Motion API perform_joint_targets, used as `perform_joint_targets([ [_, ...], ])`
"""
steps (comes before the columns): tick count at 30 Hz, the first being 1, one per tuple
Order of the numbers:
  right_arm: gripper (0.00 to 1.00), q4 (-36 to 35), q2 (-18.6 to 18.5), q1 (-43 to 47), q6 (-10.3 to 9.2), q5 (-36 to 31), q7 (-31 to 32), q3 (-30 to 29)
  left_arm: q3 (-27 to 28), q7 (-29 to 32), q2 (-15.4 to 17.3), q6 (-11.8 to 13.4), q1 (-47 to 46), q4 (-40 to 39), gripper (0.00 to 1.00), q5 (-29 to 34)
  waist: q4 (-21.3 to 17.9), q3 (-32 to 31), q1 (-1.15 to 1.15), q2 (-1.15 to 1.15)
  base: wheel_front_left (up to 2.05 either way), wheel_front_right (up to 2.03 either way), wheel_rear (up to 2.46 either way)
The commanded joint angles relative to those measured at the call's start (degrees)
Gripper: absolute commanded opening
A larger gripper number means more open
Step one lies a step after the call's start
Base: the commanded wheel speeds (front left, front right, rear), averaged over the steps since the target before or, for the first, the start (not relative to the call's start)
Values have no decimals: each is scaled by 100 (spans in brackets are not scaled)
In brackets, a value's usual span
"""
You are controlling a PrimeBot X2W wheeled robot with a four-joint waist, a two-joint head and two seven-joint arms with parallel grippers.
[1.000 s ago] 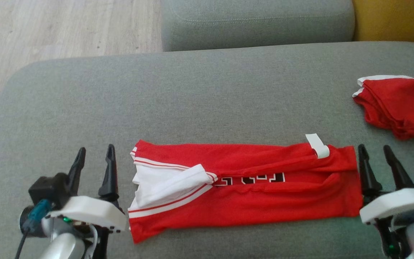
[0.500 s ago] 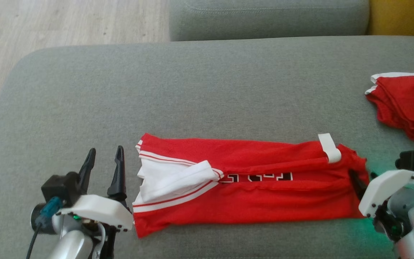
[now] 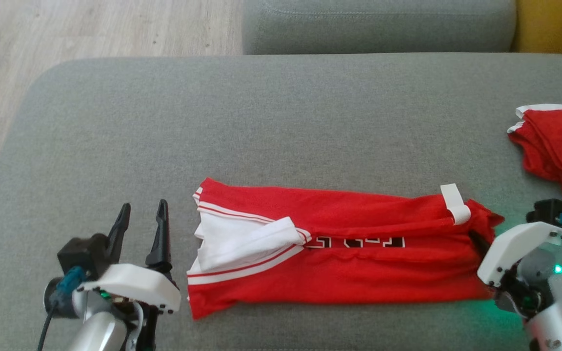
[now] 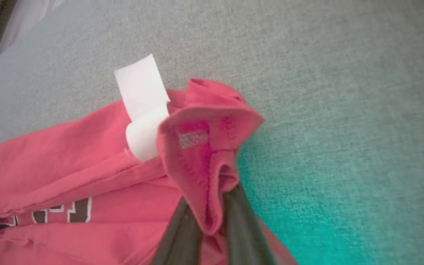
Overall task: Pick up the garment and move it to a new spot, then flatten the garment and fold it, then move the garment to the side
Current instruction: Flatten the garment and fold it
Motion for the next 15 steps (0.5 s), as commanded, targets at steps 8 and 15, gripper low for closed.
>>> perform_joint_targets([
  [8, 0, -559, -504, -301, -4, 16, -443, -86, 434, -70, 41, -23, -162, -167, 100, 85, -95, -120, 0, 0, 0, 0, 0],
  [15, 0, -1118, -760, -268, -4, 198, -322, -412, 481, -70, -6, -36, -47, -182, 100, 119, -96, -192, 0, 0, 0, 0, 0],
])
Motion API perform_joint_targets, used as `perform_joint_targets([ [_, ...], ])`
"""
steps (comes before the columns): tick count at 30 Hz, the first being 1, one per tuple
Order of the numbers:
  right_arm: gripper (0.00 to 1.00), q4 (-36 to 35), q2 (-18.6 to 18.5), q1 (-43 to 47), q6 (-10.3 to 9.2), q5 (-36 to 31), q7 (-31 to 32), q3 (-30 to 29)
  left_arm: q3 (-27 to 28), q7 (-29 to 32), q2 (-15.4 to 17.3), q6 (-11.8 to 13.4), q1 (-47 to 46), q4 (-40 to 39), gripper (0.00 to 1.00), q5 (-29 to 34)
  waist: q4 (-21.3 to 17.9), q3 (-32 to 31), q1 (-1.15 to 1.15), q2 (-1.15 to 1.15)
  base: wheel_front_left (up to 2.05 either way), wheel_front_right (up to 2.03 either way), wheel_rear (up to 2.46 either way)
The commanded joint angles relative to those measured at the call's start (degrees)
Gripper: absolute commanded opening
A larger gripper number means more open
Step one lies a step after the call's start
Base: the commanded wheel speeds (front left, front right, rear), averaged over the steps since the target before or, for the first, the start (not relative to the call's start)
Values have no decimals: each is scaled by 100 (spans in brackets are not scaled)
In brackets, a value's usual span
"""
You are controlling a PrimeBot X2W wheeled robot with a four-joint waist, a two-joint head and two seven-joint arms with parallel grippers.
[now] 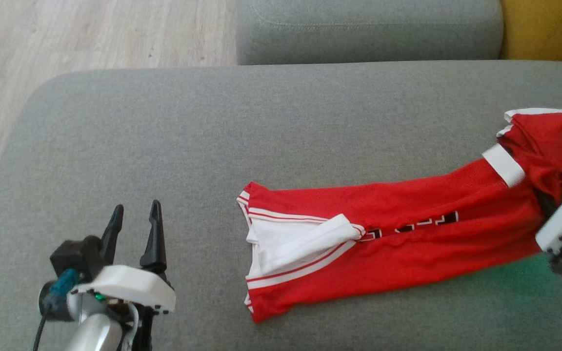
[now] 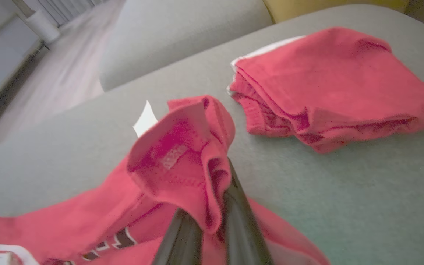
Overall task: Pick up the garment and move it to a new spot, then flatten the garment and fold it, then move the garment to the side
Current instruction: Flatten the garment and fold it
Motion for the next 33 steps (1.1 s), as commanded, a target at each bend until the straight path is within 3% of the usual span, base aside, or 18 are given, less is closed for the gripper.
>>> perform_joint_targets([
  [1, 0, -430, -14, -218, -4, 208, 45, 65, 276, -70, 30, -2, -118, -165, 100, 62, 18, -33, 0, 0, 0, 0, 0],
  [10, 0, -2097, 1210, 337, -4, 1931, 928, 73, 256, -62, 30, -75, -35, -3, 100, 27, 269, -194, 0, 0, 0, 0, 0],
  [15, 0, -2378, 1587, 502, -4, 2567, 1204, 179, 233, -43, 54, -98, -45, 39, 100, 21, 478, -218, 0, 0, 0, 0, 0],
  [21, 0, -1835, 1656, 493, -4, 3921, 749, 1023, 146, 5, 19, -106, -104, 85, 100, 35, 895, -169, 0, 0, 0, 0, 0],
  [33, 0, -322, 1659, -307, -4, 5275, -1003, 3049, 97, -15, -64, -158, -205, 199, 100, 36, 1497, 10, 0, 0, 0, 0, 0],
])
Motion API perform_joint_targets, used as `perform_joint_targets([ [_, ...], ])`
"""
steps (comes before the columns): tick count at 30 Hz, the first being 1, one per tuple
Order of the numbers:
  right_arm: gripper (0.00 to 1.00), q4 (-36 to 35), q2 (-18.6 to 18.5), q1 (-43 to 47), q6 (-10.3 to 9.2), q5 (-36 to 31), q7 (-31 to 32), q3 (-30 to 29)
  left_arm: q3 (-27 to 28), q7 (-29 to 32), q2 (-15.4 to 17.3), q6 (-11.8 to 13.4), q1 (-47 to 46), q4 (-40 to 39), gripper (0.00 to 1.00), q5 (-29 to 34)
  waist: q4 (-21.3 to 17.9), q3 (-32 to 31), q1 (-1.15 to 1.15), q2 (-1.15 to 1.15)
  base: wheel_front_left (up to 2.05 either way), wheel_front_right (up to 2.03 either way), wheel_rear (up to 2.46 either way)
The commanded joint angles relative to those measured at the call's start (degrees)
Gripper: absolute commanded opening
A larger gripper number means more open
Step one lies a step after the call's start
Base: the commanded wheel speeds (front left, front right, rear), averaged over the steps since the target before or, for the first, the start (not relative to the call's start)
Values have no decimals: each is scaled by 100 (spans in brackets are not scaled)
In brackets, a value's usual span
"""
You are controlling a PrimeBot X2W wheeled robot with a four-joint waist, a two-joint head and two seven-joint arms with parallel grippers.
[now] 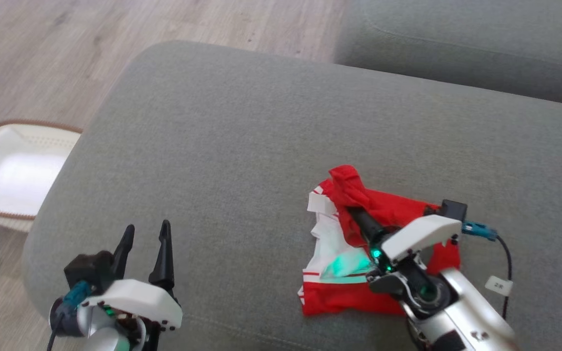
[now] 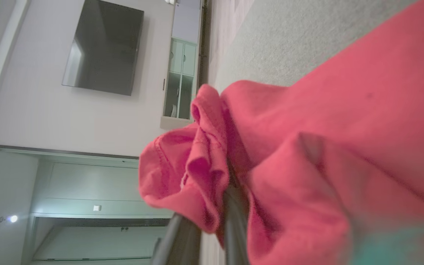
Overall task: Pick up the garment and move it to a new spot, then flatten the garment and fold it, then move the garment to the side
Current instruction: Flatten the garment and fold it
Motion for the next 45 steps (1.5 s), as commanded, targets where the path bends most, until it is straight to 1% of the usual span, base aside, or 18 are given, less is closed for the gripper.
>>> perform_joint_targets([
  [1, 0, 23, 13, -343, -4, 69, -170, 238, 186, -34, 51, -6, -381, -125, 100, 35, 60, 44, 0, 0, 0, 0, 0],
  [2, 19, 181, 13, -411, -4, 90, -232, 348, 190, -36, 51, -7, -383, -119, 100, 34, 72, 52, 0, 0, 0, 0, 0],
  [3, 100, 333, 13, -471, -4, 135, -272, 446, 197, -39, 53, -9, -384, -113, 100, 32, 79, 62, 0, 0, 0, 0, 0],
  [9, 100, 646, 13, -745, -4, 331, -410, 867, 255, -52, 51, 23, -353, -113, 100, 24, -39, 79, 0, 0, 0, 0, 0],
  [12, 100, 401, -13, -814, -4, 325, -467, 862, 282, -56, 54, 42, -346, -136, 100, 23, -185, 60, 0, 0, 0, 0, 0],
  [14, 100, 87, -155, -822, -4, 309, -568, 744, 315, -60, 61, 53, -334, -151, 100, 13, -298, 41, 0, 0, 0, 0, 0],
  [17, 100, -600, -548, -782, -4, 239, -779, 479, 359, -65, 69, 60, -312, -178, 100, 7, -477, 18, 0, 0, 0, 0, 0],
  [19, 100, -1030, -976, -745, -4, -57, -1005, 338, 390, -69, 70, 68, -299, -200, 100, 11, -592, -1, 0, 0, 0, 0, 0],
  [22, 100, -1375, -1694, -662, -4, -827, -1408, 185, 435, -74, 60, 87, -288, -245, 100, 33, -740, -17, 0, 0, 0, 0, 0],
  [23, 100, -1417, -2064, -584, -4, -1376, -1689, 58, 458, -77, 45, 82, -290, -256, 100, 49, -807, -27, 0, 0, 0, 0, 0],
  [24, 100, -1417, -2064, -584, -4, -1376, -1689, 58, 458, -77, 45, 82, -290, -256, 100, 49, -807, -27, 0, 0, 0, 0, 0],
  [27, 100, -1208, -2441, -459, -4, -2369, -1987, -73, 471, -80, 11, 77, -286, -282, 100, 87, -875, -22, 0, 0, 0, 0, 0],
  [29, 100, -1000, -2375, -356, -4, -2746, -2011, -206, 476, -81, -2, 68, -280, -293, 100, 109, -897, -11, 0, 0, 0, 0, 0],
  [34, 99, -655, -1850, -244, -4, -3166, -1665, -469, 463, -83, -30, 5, -319, -260, 100, 150, -854, 18, 0, 0, 0, 0, 0],
  [35, 33, -582, -1684, -218, -4, -3098, -1559, -573, 453, -83, -40, -2, -327, -253, 100, 161, -831, 23, 0, 0, 0, 0, 0],
  [36, 0, -508, -1511, -189, -4, -2971, -1350, -636, 449, -84, -49, -6, -332, -245, 100, 166, -802, 31, 0, 0, 0, 0, 0],
  [40, 0, -205, -928, -124, -4, -2214, -161, -773, 436, -84, -90, -25, -346, -202, 100, 182, -655, 67, 0, 0, 0, 0, 0],
  [45, 0, 320, -499, -189, -4, -1560, 920, -986, 432, -85, -134, -49, -379, -159, 100, 196, -419, 107, 0, 0, 0, 0, 0],
])
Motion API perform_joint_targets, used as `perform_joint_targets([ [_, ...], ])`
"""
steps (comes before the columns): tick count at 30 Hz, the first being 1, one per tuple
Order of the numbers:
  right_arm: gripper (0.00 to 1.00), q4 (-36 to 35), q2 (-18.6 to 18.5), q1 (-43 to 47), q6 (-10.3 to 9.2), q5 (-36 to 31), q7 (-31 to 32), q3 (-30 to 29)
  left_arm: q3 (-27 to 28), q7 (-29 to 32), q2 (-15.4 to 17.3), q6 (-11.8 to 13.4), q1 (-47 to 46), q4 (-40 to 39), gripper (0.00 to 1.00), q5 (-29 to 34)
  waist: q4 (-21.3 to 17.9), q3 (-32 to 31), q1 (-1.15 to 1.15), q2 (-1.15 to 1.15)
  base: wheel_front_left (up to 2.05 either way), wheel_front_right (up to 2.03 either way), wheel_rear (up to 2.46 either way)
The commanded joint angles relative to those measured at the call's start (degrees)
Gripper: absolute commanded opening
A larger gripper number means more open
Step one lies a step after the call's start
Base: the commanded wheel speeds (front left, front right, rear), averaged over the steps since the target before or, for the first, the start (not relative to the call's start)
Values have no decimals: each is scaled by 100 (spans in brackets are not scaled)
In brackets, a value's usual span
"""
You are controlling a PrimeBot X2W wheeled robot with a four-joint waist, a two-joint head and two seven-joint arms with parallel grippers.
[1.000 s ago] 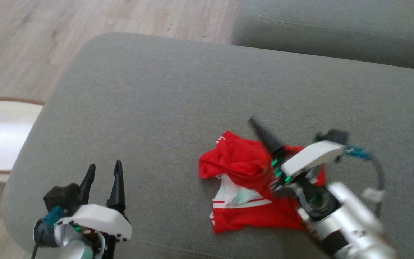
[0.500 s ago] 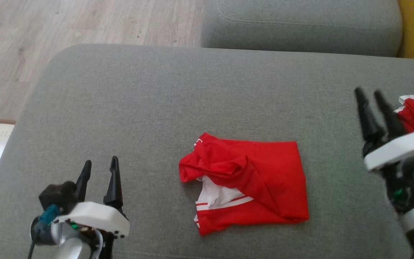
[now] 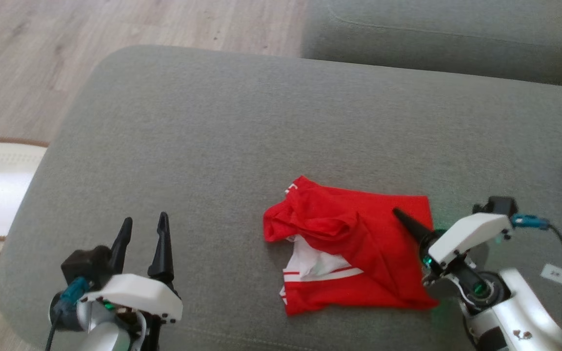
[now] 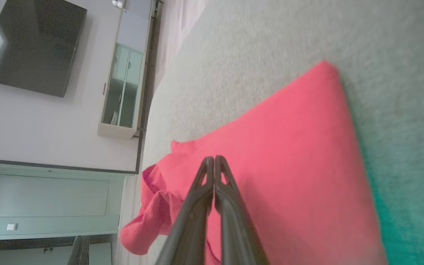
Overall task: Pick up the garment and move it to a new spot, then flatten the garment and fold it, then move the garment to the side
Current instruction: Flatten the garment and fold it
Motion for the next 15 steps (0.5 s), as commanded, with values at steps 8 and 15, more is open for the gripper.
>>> perform_joint_targets([
  [8, 0, 206, 356, 7, -4, 356, 1100, 208, 248, -70, 36, -21, -308, -114, 100, 69, 322, 40, 0, 0, 0, 0, 0],
  [15, 0, -167, 500, 341, -4, 345, 1277, 874, 283, -71, 24, -8, -272, -129, 100, 94, 333, 13, 0, 0, 0, 0, 0],
])
